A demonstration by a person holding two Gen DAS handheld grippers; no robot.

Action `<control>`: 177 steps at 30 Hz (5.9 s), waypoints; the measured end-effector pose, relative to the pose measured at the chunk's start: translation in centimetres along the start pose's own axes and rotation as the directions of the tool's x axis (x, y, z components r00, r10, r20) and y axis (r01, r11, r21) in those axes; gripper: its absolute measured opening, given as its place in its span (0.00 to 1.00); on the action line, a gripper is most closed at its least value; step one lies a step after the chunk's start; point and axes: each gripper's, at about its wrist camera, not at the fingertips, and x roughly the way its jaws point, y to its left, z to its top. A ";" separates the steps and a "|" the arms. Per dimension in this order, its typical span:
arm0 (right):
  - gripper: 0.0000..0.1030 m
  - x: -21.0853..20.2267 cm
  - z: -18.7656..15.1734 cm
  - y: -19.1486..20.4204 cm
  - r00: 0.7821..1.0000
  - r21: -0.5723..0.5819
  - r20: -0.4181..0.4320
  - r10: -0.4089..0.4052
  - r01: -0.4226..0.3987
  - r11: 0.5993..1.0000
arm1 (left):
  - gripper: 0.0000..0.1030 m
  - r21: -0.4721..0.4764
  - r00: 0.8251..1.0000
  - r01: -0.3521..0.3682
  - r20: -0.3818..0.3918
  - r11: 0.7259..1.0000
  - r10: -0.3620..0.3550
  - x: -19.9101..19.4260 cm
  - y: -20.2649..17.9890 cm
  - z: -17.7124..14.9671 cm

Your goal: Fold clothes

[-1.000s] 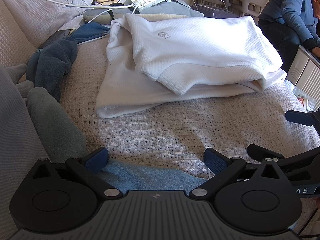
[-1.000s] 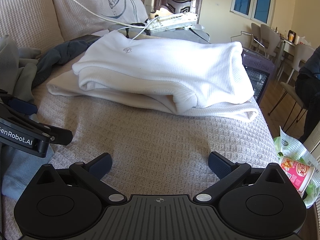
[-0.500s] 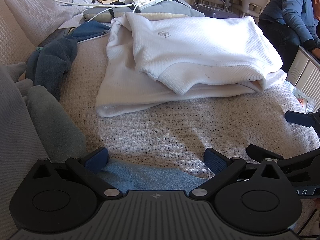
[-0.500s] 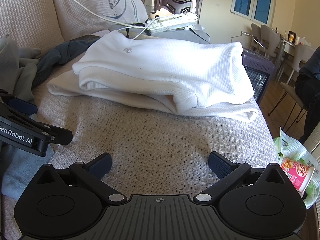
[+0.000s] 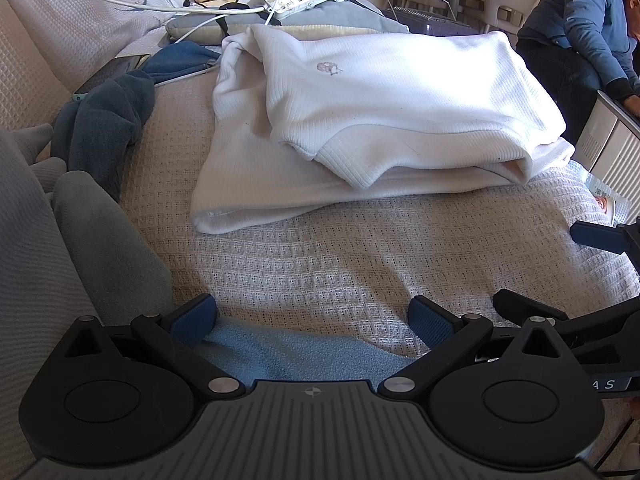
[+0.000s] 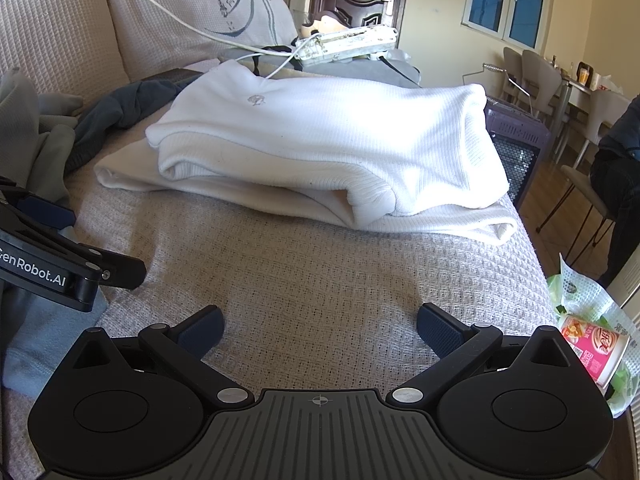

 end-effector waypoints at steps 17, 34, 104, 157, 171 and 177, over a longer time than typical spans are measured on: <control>1.00 0.2 0.1 0.1 1.000 -0.007 -0.009 0.001 -0.001 1.000 | 1.00 0.003 1.000 -0.002 -0.001 1.000 0.002 0.1 0.0 0.1; 1.00 0.2 0.1 0.3 1.000 -0.020 -0.020 -0.011 0.010 1.000 | 1.00 0.008 1.000 -0.003 -0.004 1.000 0.003 0.2 0.0 0.1; 1.00 0.5 0.4 -0.1 0.999 0.001 -0.040 0.003 -0.003 1.000 | 1.00 -0.044 1.000 -0.011 -0.018 0.999 0.010 -0.4 0.2 0.6; 0.36 -13.1 2.5 9.4 0.772 -0.168 -0.149 0.618 -0.635 0.754 | 0.04 -0.365 0.882 0.369 0.428 0.855 -0.198 -16.3 9.4 -3.8; 0.42 -14.2 3.1 15.0 0.686 -0.195 -0.196 0.701 -0.728 0.658 | 0.04 -0.245 0.923 0.267 0.342 0.932 -0.175 -20.6 8.4 -3.4; 0.05 -14.4 3.2 12.2 0.737 -0.181 -0.148 0.660 -0.676 0.714 | 0.04 -0.200 0.914 0.266 0.364 0.943 -0.180 -22.5 7.5 -2.5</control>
